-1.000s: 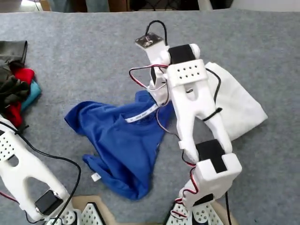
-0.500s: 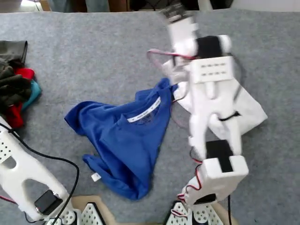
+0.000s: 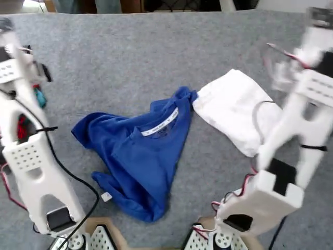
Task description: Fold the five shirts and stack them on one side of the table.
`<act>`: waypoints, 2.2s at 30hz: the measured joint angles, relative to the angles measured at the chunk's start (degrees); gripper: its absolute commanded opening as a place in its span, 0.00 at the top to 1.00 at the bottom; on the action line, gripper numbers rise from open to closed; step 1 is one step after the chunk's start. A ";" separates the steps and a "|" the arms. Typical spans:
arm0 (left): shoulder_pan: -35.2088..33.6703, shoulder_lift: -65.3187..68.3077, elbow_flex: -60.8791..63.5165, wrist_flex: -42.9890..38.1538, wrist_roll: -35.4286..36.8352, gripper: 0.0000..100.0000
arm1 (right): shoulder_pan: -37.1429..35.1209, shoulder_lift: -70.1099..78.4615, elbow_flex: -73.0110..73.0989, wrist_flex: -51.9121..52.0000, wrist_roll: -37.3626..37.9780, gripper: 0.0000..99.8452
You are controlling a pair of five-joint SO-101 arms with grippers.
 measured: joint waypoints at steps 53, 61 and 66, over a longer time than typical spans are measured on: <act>1.41 7.91 6.86 14.33 -19.69 0.94 | 46.68 15.30 22.24 -10.64 43.08 0.98; 0.62 -7.03 8.53 14.42 -16.70 0.87 | 31.65 7.65 13.01 -3.52 30.15 0.86; -2.02 -20.57 15.91 14.77 -14.15 0.87 | 13.80 2.64 3.96 3.69 19.08 0.78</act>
